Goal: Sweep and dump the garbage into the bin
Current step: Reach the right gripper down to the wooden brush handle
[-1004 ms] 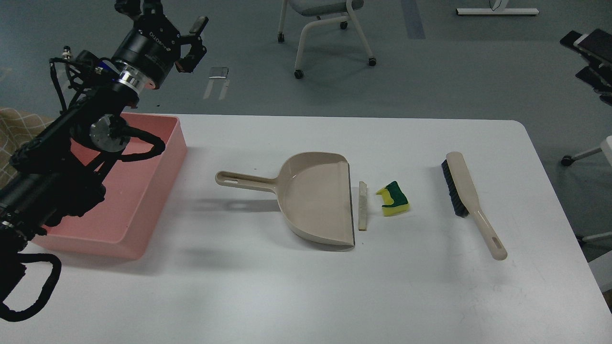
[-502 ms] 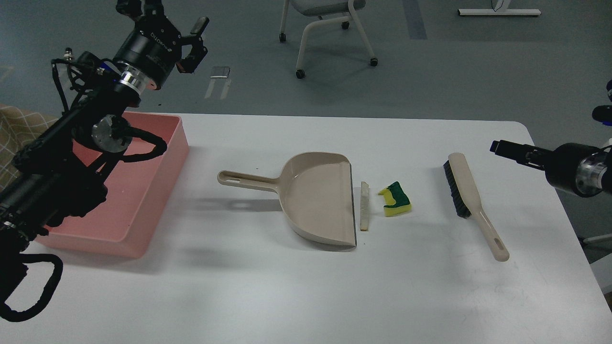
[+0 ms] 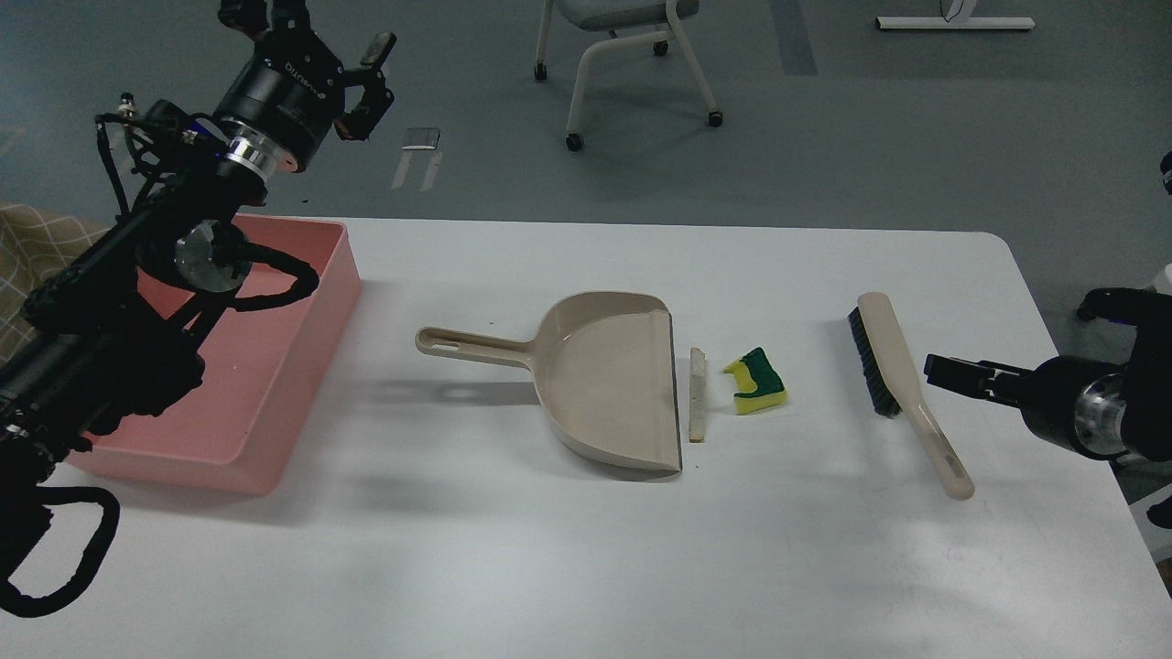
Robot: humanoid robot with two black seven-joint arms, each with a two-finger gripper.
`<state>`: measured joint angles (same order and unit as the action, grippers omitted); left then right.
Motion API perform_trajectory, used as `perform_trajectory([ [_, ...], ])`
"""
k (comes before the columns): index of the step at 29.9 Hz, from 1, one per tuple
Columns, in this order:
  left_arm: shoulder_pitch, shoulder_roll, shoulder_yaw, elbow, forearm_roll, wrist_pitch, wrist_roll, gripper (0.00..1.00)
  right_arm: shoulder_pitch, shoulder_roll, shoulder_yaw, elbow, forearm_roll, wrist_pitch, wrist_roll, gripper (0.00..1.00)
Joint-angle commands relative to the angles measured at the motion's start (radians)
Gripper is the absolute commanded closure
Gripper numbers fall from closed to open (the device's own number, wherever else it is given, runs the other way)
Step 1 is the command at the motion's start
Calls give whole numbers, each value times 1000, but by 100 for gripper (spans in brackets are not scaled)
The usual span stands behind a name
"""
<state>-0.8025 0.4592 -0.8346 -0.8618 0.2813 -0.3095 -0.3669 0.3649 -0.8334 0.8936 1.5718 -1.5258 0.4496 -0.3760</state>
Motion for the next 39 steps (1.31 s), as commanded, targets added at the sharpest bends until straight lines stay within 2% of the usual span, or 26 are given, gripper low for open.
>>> perform_trajectory([
  [1,0,1,0,0,-1,0,-1,2,-14,26,-1,1,-4,1,-4,0],
  [20,6,4,2,1,1,-2,0,2,-60,40,-7,-19,-5,9,-1,21],
  [39,3,9,-9,3,1,-2,2,2,-54,82,-22,-15,-5,12,-1,19],
])
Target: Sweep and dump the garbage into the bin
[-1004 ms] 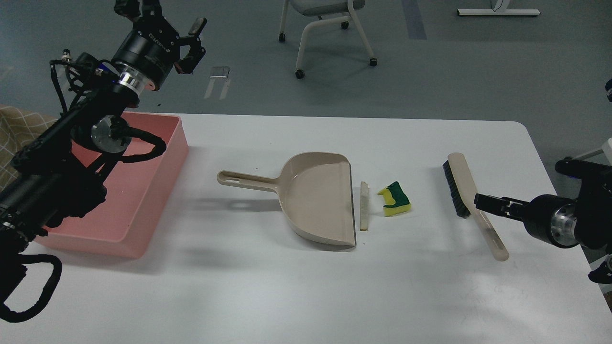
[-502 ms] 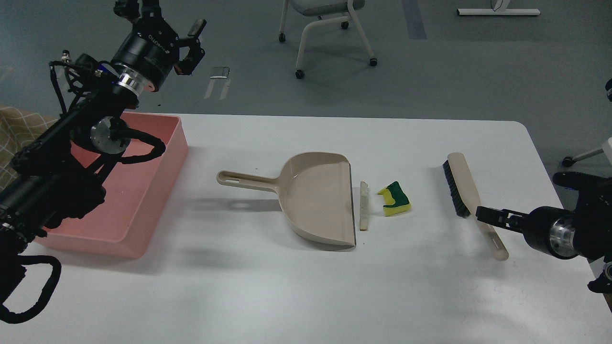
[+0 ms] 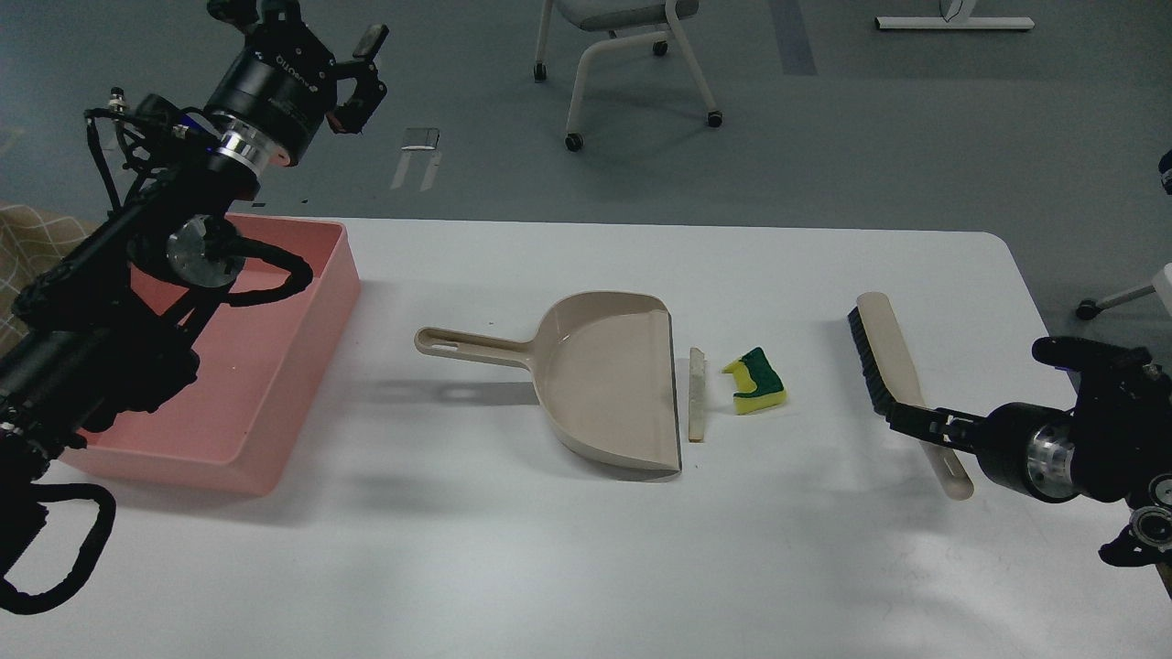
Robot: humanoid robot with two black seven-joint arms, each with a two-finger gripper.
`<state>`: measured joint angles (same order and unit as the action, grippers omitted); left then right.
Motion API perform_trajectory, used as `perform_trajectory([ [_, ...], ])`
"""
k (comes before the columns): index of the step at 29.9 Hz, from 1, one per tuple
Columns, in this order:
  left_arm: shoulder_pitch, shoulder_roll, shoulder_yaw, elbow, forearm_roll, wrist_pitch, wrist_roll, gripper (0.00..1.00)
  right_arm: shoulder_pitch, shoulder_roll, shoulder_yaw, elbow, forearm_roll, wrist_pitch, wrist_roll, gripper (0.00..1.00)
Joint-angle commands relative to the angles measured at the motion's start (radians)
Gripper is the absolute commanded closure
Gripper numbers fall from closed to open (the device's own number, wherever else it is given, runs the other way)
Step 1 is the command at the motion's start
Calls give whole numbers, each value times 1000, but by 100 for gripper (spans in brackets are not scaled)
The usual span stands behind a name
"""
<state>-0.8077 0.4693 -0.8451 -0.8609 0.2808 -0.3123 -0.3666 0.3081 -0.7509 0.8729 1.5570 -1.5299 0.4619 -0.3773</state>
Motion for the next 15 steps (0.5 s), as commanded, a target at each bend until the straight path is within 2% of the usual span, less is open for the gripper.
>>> perform_trajectory([
  [1,10,-1,1,2,3,1,2,2,3,-1,-2,0,-1,0,1,14],
  [2,10,-1,1,2,3,1,2,2,3,-1,-2,0,-1,0,1,14],
  [4,12,0,0,2,1,1,2,2,0,-1,-2,1,-1,-2,3,4],
  [7,12,3,0,2,0,1,2,2,0,-2,-2,12,0,0,9,1],
  [12,10,26,-2,0,-2,2,3,2,-1,-1,-2,26,-1,3,9,1],
  [15,8,31,-2,2,-2,2,3,2,-3,-2,-3,25,-1,6,9,6],
])
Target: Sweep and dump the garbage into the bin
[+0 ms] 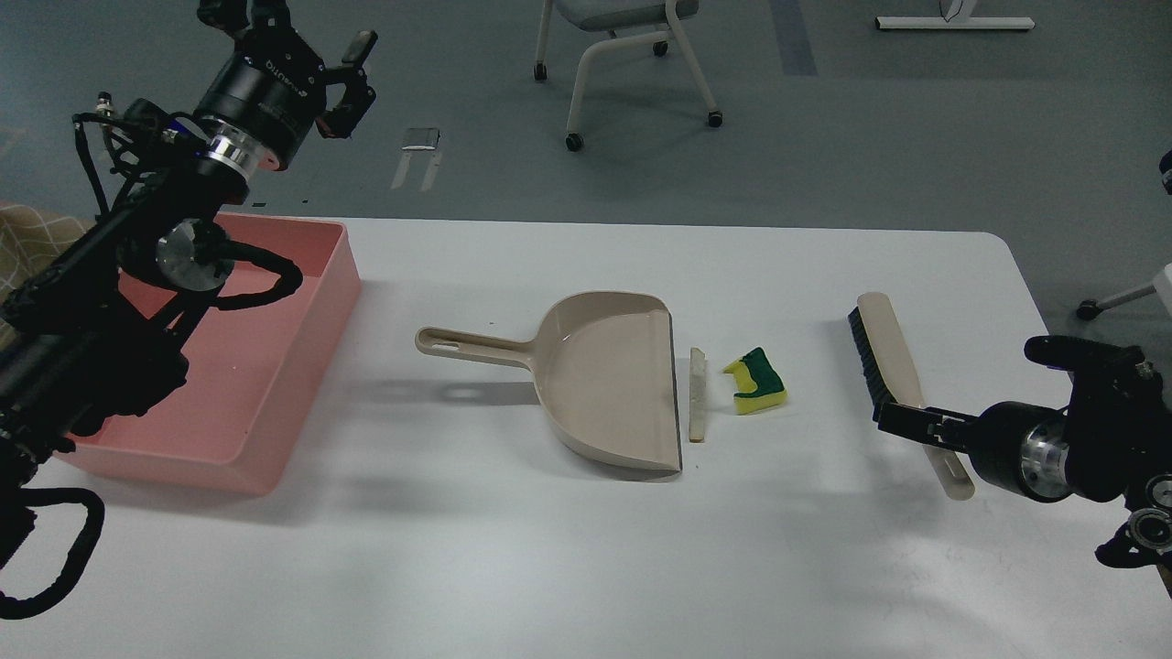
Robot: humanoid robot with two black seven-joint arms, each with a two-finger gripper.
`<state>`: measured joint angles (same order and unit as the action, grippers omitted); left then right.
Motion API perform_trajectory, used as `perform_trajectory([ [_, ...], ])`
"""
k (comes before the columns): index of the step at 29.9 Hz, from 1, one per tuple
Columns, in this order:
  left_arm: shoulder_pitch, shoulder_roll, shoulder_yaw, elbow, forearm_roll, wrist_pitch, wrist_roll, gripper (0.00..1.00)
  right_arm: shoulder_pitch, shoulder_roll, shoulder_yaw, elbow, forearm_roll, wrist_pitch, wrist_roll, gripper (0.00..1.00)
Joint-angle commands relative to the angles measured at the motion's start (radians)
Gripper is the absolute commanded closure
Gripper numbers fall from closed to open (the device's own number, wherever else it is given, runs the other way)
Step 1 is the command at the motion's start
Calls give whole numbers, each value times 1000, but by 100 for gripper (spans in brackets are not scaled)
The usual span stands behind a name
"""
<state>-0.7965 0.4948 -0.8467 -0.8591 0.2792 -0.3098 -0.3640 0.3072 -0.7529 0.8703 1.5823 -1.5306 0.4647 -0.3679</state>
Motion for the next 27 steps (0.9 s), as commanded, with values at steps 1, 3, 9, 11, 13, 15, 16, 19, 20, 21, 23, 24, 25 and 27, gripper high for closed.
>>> perform_trajectory([
  [1,-3,10,0,-1,0,0,0,2,-2,-2,-2,-1,-2,6,0,7],
  [3,-3,14,0,-1,0,0,0,2,-2,-6,-2,-1,-3,8,0,10],
  [9,-1,14,-2,-1,0,1,0,2,-3,-6,-11,5,-57,24,0,22],
  [11,-3,14,-2,-1,0,1,0,2,-3,-6,-11,13,-57,24,1,29],
  [13,-4,14,-2,-1,0,1,0,2,-3,-6,-11,16,-57,24,1,31],
  [15,-6,16,-9,-1,0,1,0,2,-2,-8,-11,16,-59,24,0,43],
  [16,-6,16,-9,-1,0,1,-1,2,-2,-9,-11,16,-59,24,0,45],
  [19,-7,18,-9,-1,0,1,0,2,-2,-11,-11,15,-66,24,1,48],
  [20,-7,18,-9,-1,0,1,-1,2,-3,-11,-11,15,-72,24,1,49],
  [21,-7,18,-11,-1,-2,1,0,2,-5,-11,-11,15,-78,24,1,50],
  [23,-7,18,-9,-1,0,1,0,2,-7,-9,-13,16,-101,24,1,51],
  [24,-7,19,-9,-1,0,1,0,2,-8,-9,-13,16,-103,24,1,51],
  [25,-7,19,-9,-1,0,1,-1,2,-7,-9,-13,18,-103,24,3,51],
  [27,-7,21,-9,-1,0,0,-1,2,-7,-9,-13,18,-103,24,4,51],
])
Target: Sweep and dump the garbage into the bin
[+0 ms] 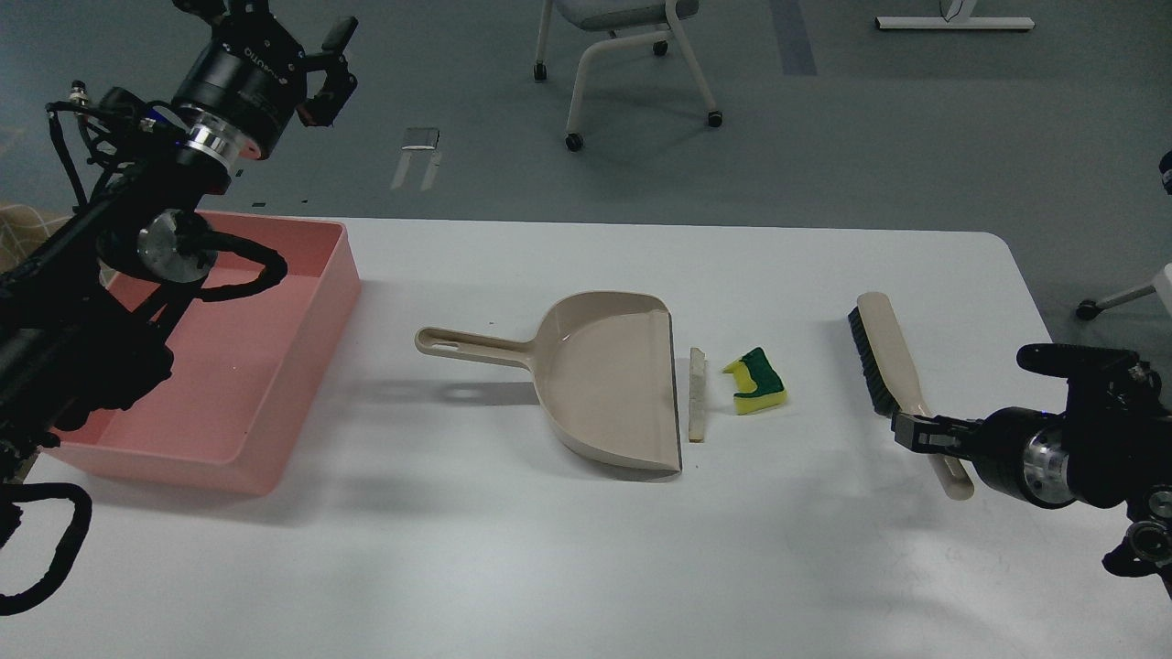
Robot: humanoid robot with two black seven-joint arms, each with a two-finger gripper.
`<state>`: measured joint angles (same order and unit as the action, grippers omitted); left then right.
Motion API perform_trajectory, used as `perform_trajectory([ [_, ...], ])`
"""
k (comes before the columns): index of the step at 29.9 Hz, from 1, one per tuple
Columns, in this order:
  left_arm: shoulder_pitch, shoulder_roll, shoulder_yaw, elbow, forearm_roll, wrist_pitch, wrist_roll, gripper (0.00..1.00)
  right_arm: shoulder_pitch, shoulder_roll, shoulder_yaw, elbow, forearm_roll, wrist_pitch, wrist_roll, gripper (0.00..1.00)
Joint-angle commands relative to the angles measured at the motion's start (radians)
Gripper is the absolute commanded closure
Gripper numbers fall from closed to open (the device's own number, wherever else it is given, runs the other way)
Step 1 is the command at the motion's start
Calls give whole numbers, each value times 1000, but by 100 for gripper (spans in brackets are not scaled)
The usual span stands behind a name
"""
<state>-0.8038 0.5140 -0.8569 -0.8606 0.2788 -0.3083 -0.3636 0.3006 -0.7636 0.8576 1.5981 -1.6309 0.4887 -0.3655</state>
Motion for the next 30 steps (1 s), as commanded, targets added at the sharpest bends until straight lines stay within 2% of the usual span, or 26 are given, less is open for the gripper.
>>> perform_trajectory([
  [1,-2,6,1,2,0,-2,0,2,0,1,0,0,-3,0,2,51],
  [6,-18,9,-1,5,2,-2,-2,2,-1,1,0,0,-4,0,7,51],
  [10,-26,11,1,11,2,-3,-2,2,-1,0,-3,0,-4,0,37,54],
  [12,-26,11,1,11,0,-3,-2,2,-1,0,-11,0,-4,0,39,51],
  [14,-25,11,2,11,2,-3,-3,2,-1,0,-19,2,-6,0,39,44],
  [20,-23,23,2,11,0,-6,-2,2,-3,-3,-19,8,-6,0,40,41],
  [27,-23,28,2,11,0,-3,-2,2,-3,-2,-19,6,-7,0,40,41],
  [30,-25,28,1,11,0,-3,-3,2,-3,-3,-19,6,-10,0,40,48],
])
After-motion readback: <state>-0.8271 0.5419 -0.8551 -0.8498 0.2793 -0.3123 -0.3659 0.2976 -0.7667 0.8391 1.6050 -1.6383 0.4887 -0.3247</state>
